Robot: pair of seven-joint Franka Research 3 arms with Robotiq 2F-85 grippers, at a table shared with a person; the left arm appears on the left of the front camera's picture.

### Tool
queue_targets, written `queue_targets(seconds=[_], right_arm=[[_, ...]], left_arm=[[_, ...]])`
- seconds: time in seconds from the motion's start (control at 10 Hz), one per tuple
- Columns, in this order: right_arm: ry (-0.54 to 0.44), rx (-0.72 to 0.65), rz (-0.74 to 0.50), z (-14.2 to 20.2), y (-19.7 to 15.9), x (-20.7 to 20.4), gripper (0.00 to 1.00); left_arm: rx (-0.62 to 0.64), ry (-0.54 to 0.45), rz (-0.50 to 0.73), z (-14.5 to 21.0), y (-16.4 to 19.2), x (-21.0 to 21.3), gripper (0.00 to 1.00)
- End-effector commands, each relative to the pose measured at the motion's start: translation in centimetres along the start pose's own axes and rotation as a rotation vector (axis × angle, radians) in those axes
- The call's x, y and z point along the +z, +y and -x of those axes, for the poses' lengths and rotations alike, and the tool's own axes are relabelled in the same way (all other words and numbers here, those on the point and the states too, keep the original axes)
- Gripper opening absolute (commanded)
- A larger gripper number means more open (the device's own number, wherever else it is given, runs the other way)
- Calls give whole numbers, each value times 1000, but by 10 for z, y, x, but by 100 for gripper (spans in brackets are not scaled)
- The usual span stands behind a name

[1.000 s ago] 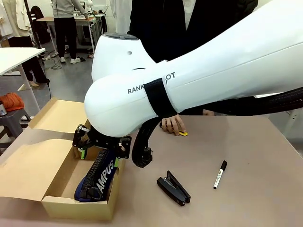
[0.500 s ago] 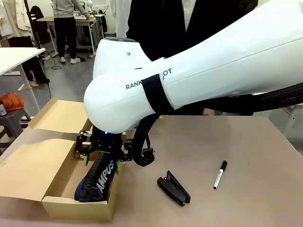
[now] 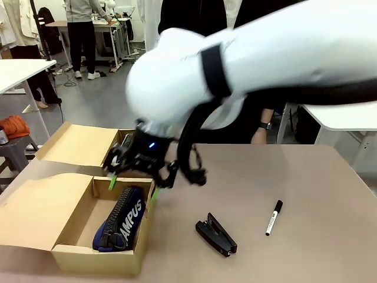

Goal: Place items inside the box.
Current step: Pick up a Pencil pouch or Stapler and place it inside the Mailer Box closest to the robot.

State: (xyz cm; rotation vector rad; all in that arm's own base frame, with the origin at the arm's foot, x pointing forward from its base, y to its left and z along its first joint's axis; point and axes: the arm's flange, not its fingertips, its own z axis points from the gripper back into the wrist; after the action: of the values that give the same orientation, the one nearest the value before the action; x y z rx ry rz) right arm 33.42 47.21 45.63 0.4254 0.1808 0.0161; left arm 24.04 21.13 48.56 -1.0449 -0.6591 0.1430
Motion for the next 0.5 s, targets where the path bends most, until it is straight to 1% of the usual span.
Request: queue_targets(seconds=[0.0, 0.1, 0.2, 0.3, 0.4], right_arm=[[61, -90, -262, 7, -103, 68, 100], [60, -117, -371, 15, -145, 93, 100], [66, -102, -475, 30, -190, 116, 100], [36, -148, -582, 47, -237, 137, 100], [-60, -261, -691, 62, -293, 155, 100]], left_arm=[[-19, -11, 16, -1, -1, -1, 100], [-19, -11, 16, -1, -1, -1, 100], [-19, -11, 16, -1, -1, -1, 100], [-19, -11, 16, -1, -1, -1, 100], [-19, -11, 16, -1, -1, -1, 100]])
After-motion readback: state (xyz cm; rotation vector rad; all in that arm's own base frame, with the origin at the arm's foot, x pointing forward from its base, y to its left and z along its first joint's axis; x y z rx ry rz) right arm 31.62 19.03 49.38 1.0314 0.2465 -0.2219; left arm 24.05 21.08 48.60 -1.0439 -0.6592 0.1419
